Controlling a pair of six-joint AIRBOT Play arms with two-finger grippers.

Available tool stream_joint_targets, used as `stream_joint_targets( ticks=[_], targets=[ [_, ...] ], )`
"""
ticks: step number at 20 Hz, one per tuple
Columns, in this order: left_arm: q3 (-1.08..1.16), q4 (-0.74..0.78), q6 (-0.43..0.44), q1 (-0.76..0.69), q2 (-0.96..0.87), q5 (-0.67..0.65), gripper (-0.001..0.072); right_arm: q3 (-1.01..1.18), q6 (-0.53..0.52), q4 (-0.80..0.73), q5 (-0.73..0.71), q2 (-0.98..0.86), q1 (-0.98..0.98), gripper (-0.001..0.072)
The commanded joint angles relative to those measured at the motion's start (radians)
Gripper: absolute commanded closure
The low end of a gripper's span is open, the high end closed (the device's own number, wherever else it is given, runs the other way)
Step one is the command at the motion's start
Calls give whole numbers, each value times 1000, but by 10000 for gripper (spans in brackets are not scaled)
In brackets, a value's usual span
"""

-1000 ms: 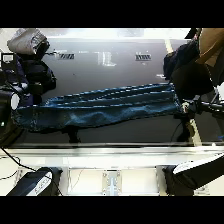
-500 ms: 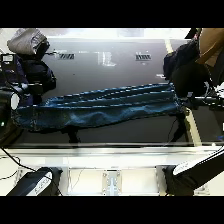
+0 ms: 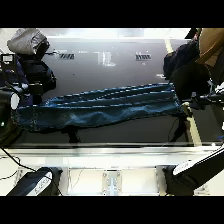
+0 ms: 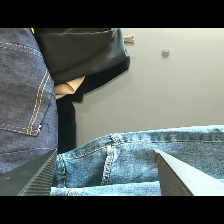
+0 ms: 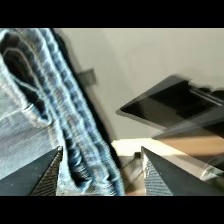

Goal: Fold the clothes and pants, and hang the long-sleeved shirts on hangers.

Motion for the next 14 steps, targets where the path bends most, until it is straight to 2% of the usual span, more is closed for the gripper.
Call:
stream_joint_targets(
  ticks=[1, 6, 7, 12, 14],
  targets=[
    [0, -3, 0, 0, 0, 1, 13, 6, -17, 53, 59, -23, 2, 162],
    [0, -3, 0, 0, 0, 1, 14, 7, -25, 81, 101, -38, 14, 167],
    [0, -3, 0, 0, 0, 1, 13, 7, -34, 82, 115, -45, 24, 219],
    [0, -6, 0, 0, 0, 0, 14, 7, -45, 71, 42, -53, 87, 223],
    [0, -6, 0, 0, 0, 1, 14, 8, -44, 73, 66, -64, 109, 224]
  ],
)
